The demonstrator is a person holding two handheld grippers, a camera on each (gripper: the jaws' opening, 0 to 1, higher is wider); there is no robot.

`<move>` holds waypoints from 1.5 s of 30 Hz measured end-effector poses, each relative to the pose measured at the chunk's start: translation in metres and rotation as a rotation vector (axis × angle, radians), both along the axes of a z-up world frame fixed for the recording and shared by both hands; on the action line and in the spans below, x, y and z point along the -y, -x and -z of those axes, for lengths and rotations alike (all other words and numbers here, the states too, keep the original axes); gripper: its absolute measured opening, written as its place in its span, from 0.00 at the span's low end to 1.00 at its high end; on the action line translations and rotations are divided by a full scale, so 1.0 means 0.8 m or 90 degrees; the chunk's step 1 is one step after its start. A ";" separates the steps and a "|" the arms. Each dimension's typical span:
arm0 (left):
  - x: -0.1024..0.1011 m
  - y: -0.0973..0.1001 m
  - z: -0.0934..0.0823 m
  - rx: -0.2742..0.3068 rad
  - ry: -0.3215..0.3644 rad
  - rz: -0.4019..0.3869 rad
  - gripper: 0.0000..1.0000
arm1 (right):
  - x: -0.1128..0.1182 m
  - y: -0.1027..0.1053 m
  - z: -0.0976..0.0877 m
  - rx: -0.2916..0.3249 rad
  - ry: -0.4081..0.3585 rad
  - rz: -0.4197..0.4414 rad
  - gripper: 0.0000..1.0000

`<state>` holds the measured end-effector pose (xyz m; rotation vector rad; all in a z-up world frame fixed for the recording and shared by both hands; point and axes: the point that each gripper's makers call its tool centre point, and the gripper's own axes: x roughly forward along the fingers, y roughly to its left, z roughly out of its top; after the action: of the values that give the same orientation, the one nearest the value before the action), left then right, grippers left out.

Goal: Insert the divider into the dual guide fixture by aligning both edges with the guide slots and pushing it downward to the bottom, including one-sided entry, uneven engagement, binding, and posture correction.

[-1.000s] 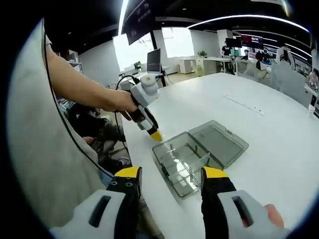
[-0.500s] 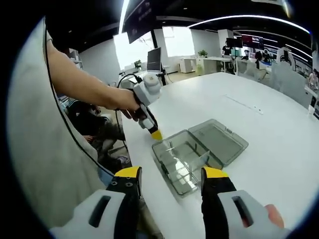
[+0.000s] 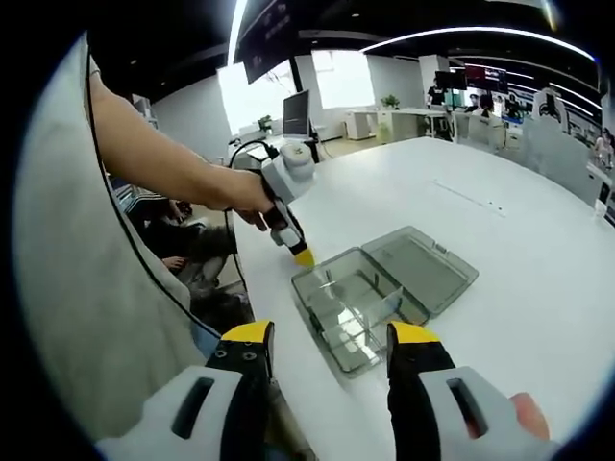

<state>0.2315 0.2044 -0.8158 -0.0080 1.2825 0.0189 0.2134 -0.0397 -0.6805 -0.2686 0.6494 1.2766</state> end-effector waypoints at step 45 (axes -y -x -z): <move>-0.002 0.003 0.001 -0.017 -0.010 0.015 0.31 | 0.003 -0.003 -0.001 0.000 0.004 0.005 0.43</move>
<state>0.2292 0.2057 -0.8163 0.0212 1.3094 0.0084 0.2158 -0.0422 -0.6800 -0.2714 0.6541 1.2667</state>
